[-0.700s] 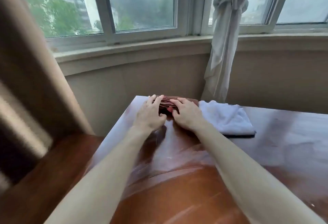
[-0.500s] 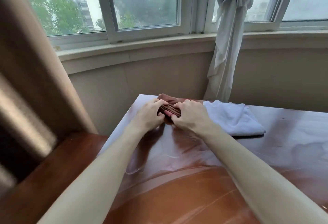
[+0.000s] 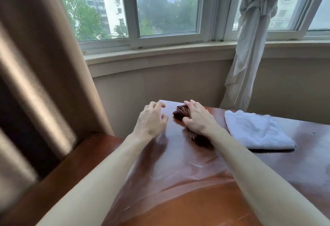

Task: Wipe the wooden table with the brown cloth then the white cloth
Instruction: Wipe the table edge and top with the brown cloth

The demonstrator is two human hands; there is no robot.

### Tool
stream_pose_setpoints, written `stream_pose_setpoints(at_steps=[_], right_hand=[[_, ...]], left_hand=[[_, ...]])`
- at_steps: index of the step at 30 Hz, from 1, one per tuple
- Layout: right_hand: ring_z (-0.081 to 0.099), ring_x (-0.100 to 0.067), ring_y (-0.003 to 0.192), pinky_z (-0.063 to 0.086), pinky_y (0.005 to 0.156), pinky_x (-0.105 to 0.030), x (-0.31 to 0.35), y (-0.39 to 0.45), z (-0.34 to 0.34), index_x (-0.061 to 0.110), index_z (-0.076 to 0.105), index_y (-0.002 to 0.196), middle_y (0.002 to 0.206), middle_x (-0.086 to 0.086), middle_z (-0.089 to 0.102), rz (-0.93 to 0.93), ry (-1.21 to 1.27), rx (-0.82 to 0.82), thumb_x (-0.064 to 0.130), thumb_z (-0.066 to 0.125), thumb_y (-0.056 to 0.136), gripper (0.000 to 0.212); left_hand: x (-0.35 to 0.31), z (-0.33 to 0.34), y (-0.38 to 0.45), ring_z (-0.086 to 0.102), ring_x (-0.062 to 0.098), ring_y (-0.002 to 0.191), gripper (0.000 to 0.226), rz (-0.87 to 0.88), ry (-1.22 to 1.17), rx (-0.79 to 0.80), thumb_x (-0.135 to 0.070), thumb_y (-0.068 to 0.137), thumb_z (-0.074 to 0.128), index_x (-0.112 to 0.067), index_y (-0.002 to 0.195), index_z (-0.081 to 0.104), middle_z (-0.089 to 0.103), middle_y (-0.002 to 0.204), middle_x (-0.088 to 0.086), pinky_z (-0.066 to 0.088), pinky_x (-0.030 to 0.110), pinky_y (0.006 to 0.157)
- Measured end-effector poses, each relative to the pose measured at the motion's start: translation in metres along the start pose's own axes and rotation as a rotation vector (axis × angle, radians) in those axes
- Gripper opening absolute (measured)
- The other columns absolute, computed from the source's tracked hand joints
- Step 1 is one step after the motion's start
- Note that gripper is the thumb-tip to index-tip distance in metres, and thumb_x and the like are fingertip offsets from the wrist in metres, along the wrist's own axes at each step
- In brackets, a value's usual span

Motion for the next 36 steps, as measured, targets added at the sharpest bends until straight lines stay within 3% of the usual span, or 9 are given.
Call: stream_pose_setpoints(at_steps=[2, 4, 8, 13, 18, 22, 27, 32, 36], right_hand=[[0.030, -0.028, 0.147, 0.030, 0.118, -0.048, 0.010, 0.011, 0.004, 0.023, 0.043, 0.149, 0.159, -0.005, 0.036, 0.062, -0.021, -0.055, 0.038, 0.049, 0.093, 0.059], [0.031, -0.025, 0.145, 0.034, 0.113, -0.046, 0.028, 0.007, 0.013, 0.024, 0.048, 0.144, 0.155, 0.000, 0.041, -0.045, -0.097, -0.085, 0.043, 0.049, 0.094, 0.054], [0.045, -0.016, 0.139, 0.043, 0.107, -0.038, 0.032, 0.004, 0.020, 0.037, 0.051, 0.144, 0.152, 0.016, 0.048, -0.259, 0.068, 0.067, 0.033, 0.053, 0.084, 0.060], [0.042, -0.024, 0.139, 0.040, 0.104, -0.037, 0.036, 0.056, 0.014, 0.030, 0.055, 0.140, 0.148, 0.006, 0.051, -0.022, -0.036, -0.112, 0.028, 0.050, 0.091, 0.049], [0.048, -0.009, 0.137, 0.038, 0.114, -0.031, 0.091, 0.023, 0.034, 0.036, 0.058, 0.141, 0.147, 0.012, 0.055, -0.469, 0.178, 0.079, 0.030, 0.061, 0.095, 0.047], [0.045, -0.020, 0.138, 0.039, 0.108, -0.035, 0.057, 0.083, 0.019, 0.034, 0.054, 0.143, 0.147, 0.006, 0.053, -0.069, 0.036, -0.084, 0.034, 0.052, 0.095, 0.048], [0.050, -0.014, 0.131, 0.039, 0.107, -0.026, 0.098, 0.050, 0.044, 0.035, 0.063, 0.135, 0.143, 0.008, 0.058, -0.397, 0.128, 0.072, 0.021, 0.057, 0.084, 0.053], [0.054, -0.022, 0.129, 0.045, 0.096, -0.035, 0.084, 0.091, 0.029, 0.033, 0.066, 0.126, 0.139, 0.008, 0.060, -0.121, 0.055, -0.101, 0.021, 0.052, 0.087, 0.043], [0.054, -0.019, 0.127, 0.047, 0.101, -0.038, 0.132, 0.048, 0.047, 0.035, 0.070, 0.124, 0.137, 0.010, 0.061, -0.286, 0.067, -0.015, 0.020, 0.047, 0.088, 0.045]], left_hand=[[0.028, -0.004, -0.006, 0.044, 0.029, 0.128, 0.041, -0.115, 0.036, 0.029, -0.029, 0.096, 0.047, -0.019, 0.136, 0.050, 0.050, 0.136, 0.006, 0.041, 0.040, 0.101], [0.051, -0.001, -0.015, 0.040, 0.030, 0.133, 0.045, -0.196, 0.032, 0.101, -0.036, 0.100, 0.043, -0.021, 0.142, 0.046, 0.046, 0.142, 0.006, 0.039, 0.041, 0.105], [0.081, 0.009, -0.031, 0.040, 0.028, 0.137, 0.049, -0.270, -0.106, 0.157, -0.042, 0.103, 0.037, -0.023, 0.148, 0.041, 0.043, 0.148, 0.007, 0.034, 0.041, 0.112], [0.089, 0.014, -0.043, 0.048, 0.031, 0.130, 0.041, -0.290, -0.168, 0.121, -0.042, 0.104, 0.036, -0.027, 0.141, 0.048, 0.053, 0.135, 0.013, 0.036, 0.038, 0.110], [0.094, 0.020, -0.042, 0.047, 0.030, 0.131, 0.042, -0.326, -0.229, 0.146, -0.043, 0.106, 0.032, -0.030, 0.143, 0.047, 0.054, 0.132, 0.014, 0.033, 0.032, 0.106], [0.093, 0.019, -0.042, 0.048, 0.030, 0.127, 0.042, -0.283, -0.222, 0.110, -0.040, 0.106, 0.033, -0.027, 0.142, 0.050, 0.055, 0.129, 0.014, 0.035, 0.033, 0.104], [0.097, 0.014, -0.042, 0.048, 0.027, 0.128, 0.038, -0.292, -0.301, 0.059, -0.035, 0.107, 0.034, -0.023, 0.136, 0.054, 0.057, 0.133, 0.011, 0.033, 0.029, 0.100], [0.103, 0.005, -0.047, 0.043, 0.020, 0.135, 0.041, -0.363, -0.375, 0.104, -0.035, 0.107, 0.033, -0.022, 0.143, 0.049, 0.052, 0.144, 0.003, 0.028, 0.022, 0.098], [0.120, -0.038, -0.077, 0.045, 0.016, 0.133, 0.040, -0.338, -0.326, 0.097, -0.034, 0.107, 0.034, -0.022, 0.140, 0.053, 0.054, 0.141, 0.000, 0.030, 0.023, 0.101]])
Point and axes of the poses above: each hand's wrist, its own y-axis towards the middle knuckle, its own z-axis out of the palm, x = y × z, the point moved 10 cm from there along y, towards the middle knuckle
